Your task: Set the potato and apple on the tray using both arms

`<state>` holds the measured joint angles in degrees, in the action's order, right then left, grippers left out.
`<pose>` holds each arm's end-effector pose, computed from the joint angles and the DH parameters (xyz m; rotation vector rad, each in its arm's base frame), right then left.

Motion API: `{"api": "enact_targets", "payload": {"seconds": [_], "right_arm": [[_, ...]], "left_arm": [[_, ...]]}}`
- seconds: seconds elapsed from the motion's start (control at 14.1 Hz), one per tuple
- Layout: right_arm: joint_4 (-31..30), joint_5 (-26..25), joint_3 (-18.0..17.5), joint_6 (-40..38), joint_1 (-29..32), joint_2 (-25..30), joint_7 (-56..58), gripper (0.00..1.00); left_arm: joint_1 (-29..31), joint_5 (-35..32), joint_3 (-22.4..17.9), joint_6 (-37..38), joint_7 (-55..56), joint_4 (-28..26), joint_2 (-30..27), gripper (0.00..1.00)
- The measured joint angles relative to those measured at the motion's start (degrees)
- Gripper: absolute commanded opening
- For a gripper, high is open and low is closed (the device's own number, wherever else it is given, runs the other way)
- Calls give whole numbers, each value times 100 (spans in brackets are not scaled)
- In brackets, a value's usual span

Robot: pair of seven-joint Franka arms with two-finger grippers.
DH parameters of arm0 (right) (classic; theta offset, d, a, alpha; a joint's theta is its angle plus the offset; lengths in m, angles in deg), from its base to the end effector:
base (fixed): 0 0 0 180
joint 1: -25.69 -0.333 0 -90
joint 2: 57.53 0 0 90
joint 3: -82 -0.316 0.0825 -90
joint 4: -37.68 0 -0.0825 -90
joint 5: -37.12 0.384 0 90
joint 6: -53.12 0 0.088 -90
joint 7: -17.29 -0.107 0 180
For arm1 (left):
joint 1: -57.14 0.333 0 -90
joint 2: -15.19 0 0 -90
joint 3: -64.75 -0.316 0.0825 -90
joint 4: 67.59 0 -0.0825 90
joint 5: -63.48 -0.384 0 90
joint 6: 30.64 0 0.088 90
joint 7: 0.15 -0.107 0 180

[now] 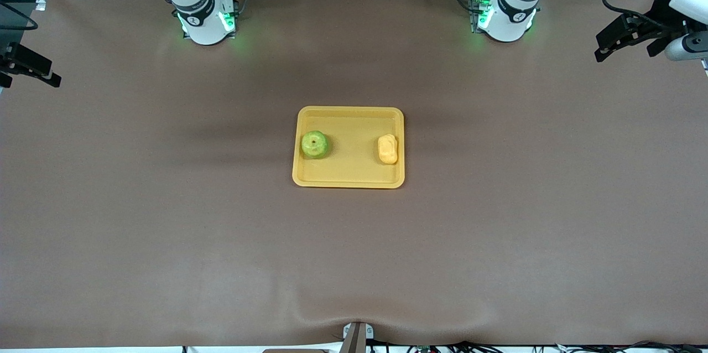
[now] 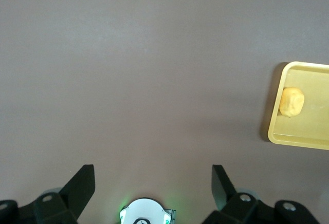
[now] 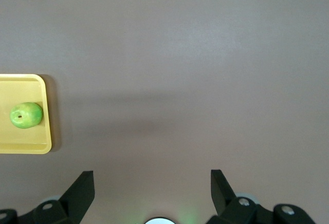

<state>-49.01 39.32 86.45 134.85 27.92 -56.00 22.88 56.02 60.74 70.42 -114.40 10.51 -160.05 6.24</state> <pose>0.5280 -0.0579 0.6537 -3.0939 0.0225 0.0856 0.4899 -0.0575 0.6766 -3.0778 -0.1139 -0.0202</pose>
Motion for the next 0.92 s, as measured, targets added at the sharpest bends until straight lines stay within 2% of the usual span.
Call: {"api": "enact_targets", "payload": {"seconds": [0.92], "right_arm": [[-49, -41, -29, 146, -24, 5, 173, 100]], "left_arm": [[1, 0, 0, -42, 0, -28, 43, 100]]}}
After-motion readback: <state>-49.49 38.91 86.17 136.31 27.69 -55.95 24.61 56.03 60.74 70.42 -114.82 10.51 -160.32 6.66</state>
